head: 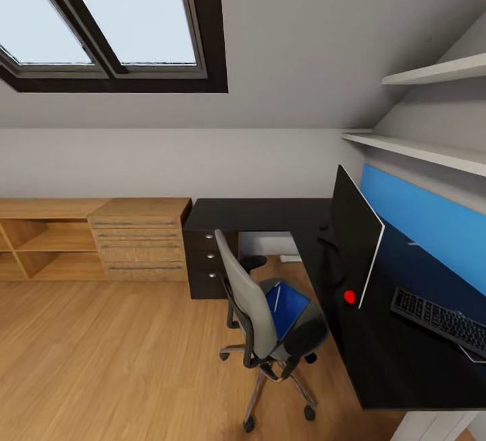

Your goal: In the bedroom, organize the workspace by keeping the computer under the desk, ensuring the monitor is on the desk, placing the keyboard on the desk next to the monitor, placing the mouse on the desk next to the keyboard, moving the folder from the swivel chair onto the desk next to the mouse, stacking the notebook on top of the folder with the pen on top of the notebook, and positioning the swivel chair next to the desk.

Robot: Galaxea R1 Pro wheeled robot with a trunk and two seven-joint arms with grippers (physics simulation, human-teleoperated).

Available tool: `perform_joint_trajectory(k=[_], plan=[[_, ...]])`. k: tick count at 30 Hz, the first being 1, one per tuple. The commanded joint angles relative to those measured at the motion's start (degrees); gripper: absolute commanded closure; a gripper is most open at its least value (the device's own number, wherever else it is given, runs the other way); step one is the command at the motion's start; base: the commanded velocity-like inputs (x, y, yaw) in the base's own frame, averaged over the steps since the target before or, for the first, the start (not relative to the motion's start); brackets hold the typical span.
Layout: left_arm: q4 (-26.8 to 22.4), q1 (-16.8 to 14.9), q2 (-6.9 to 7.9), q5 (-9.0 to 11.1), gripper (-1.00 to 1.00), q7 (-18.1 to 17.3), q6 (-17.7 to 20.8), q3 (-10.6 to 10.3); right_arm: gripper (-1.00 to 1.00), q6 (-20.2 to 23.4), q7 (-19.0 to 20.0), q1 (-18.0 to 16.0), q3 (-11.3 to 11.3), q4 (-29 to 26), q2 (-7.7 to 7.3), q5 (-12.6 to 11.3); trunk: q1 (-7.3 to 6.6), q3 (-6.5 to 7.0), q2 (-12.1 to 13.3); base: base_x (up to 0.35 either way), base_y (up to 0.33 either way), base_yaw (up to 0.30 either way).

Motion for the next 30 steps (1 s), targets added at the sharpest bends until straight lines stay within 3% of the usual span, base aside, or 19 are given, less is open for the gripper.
perform_joint_trajectory(k=[1,6,26,30], plan=[[-0.12,0.00,0.05,0.20,-1.00,0.07,-0.11,-0.05,-1.00,-0.11,-0.07,-0.02,-0.25,-0.02,0.02,0.21,0.02,-0.08,-0.06,0.051,0.000,0.000],[-1.00,0.00,0.11,0.25,-1.00,0.39,-0.15,0.32,-1.00,-0.11,-0.07,-0.02,-0.29,-0.08,-0.02,0.21,0.02,-0.08,-0.06,0.021,0.000,0.000],[-1.61,-0.05,-0.10,1.08,-1.00,0.62,0.45,0.97,-1.00,-0.03,0.11,-0.03,-0.25,-0.07,-0.64,0.26,4.41,-3.67,-8.08,0.001,0.000,0.000],[-1.62,-0.01,-0.12,1.06,-1.00,0.61,0.46,0.97,-1.00,-0.02,1.75,-0.02,-0.25,-0.07,-0.65,0.29,5.29,-4.38,-9.68,0.000,0.000,0.000]])
